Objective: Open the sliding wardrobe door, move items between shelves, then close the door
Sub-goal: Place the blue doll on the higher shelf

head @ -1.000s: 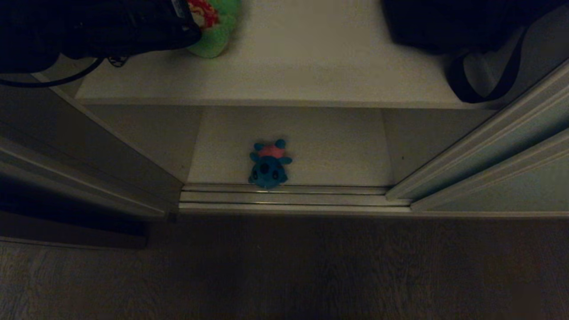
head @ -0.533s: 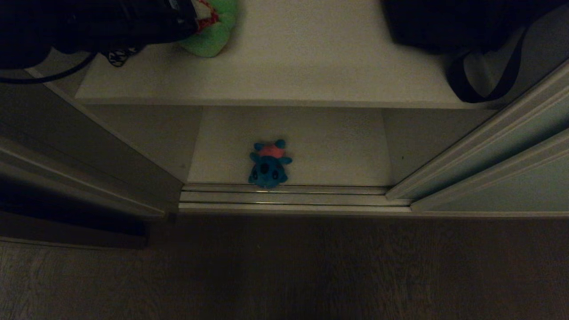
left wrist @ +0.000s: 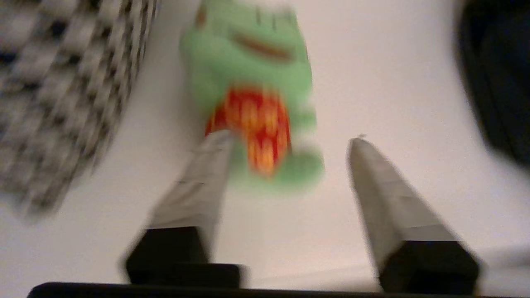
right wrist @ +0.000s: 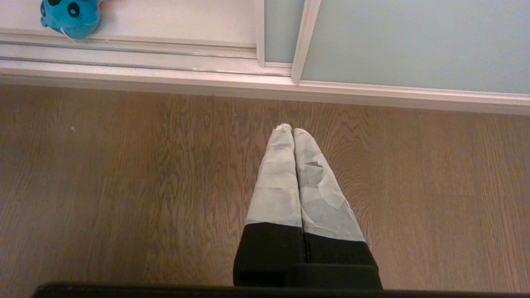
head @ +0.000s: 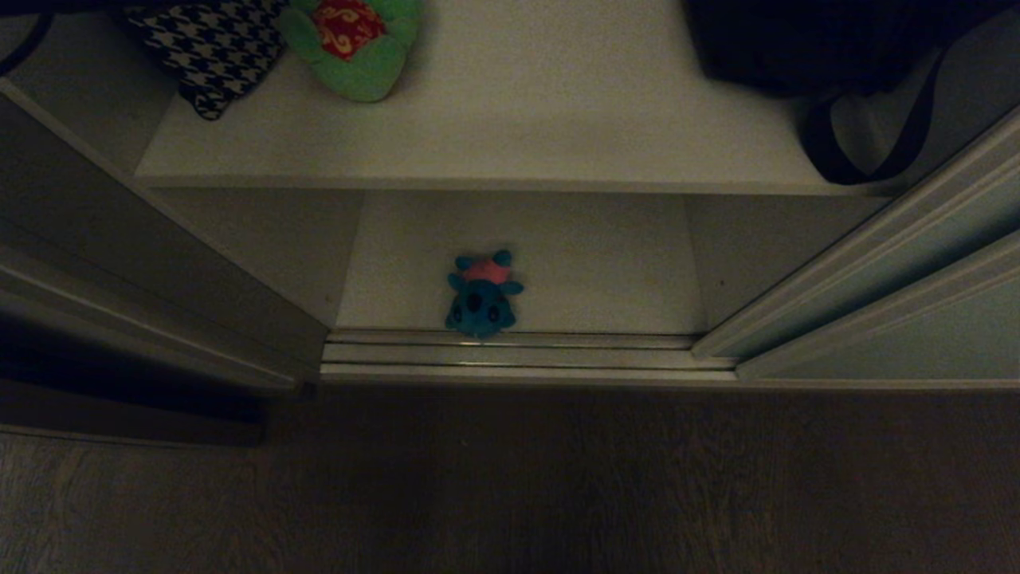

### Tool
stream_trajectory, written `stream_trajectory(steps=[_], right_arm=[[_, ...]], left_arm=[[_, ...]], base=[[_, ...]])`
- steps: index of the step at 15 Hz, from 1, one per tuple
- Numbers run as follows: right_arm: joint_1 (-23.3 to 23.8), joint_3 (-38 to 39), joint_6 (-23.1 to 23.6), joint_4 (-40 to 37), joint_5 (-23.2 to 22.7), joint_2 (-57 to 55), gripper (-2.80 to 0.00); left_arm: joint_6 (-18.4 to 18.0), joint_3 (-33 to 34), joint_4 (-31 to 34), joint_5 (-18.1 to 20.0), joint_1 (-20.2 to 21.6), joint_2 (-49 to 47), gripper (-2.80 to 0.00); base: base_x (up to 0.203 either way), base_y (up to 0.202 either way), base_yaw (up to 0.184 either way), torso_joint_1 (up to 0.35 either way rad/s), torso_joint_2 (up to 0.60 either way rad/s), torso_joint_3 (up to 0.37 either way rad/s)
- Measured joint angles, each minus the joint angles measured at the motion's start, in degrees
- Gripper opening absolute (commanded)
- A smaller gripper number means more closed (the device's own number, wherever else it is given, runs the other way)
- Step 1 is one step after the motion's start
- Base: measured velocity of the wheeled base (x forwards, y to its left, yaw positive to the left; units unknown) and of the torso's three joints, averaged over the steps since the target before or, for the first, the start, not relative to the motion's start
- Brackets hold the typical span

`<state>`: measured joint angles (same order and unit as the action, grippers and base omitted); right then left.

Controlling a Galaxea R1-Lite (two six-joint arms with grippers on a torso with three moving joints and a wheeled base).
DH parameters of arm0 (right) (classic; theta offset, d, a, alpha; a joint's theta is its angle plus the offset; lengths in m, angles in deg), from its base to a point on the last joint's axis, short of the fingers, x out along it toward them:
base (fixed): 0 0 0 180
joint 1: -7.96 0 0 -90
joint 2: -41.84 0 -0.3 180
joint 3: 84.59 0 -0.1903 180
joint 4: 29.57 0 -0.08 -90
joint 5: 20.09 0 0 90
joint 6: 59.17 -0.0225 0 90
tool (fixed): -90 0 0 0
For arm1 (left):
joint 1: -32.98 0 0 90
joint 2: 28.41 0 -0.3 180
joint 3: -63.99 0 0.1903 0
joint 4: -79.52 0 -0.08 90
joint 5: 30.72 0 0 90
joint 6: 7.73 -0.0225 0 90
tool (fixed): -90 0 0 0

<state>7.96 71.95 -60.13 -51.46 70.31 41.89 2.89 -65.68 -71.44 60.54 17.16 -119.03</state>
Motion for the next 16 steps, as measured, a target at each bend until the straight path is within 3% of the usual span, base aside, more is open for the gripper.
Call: stream_trajectory(steps=[3, 7, 12, 14, 16], right_arm=[[0.00, 0.05, 0.00, 0.00, -0.05, 0.01, -2.80], [0.00, 0.02, 0.00, 0.00, -0.02, 0.00, -2.80], [0.02, 0.07, 0.00, -0.02, -0.02, 0.00, -2.80], [0.02, 0.05, 0.00, -0.02, -0.02, 0.00, -2.80], [0.00, 0.02, 0.02, -0.02, -0.05, 0.00, -2.80]], left_arm=[[0.09, 9.26, 7.32, 1.28, -0.11, 8.55, -2.80], [0.27, 28.07, 18.14, 2.22, -0.11, 22.26, -2.80], [2.19, 49.47, 37.83, 8.86, 0.00, 37.79, -2.80], [2.64, 54.86, 40.16, 11.75, 0.06, 38.43, -2.80], [2.65, 58.95, 36.99, 12.89, 0.12, 34.62, -2.80]], base=[[0.000, 0.000, 0.000, 0.000, 0.00, 0.000], [0.000, 0.000, 0.000, 0.000, 0.00, 0.000], [0.000, 0.000, 0.000, 0.000, 0.00, 0.000], [0.000, 0.000, 0.000, 0.000, 0.00, 0.000], [0.000, 0.000, 0.000, 0.000, 0.00, 0.000]])
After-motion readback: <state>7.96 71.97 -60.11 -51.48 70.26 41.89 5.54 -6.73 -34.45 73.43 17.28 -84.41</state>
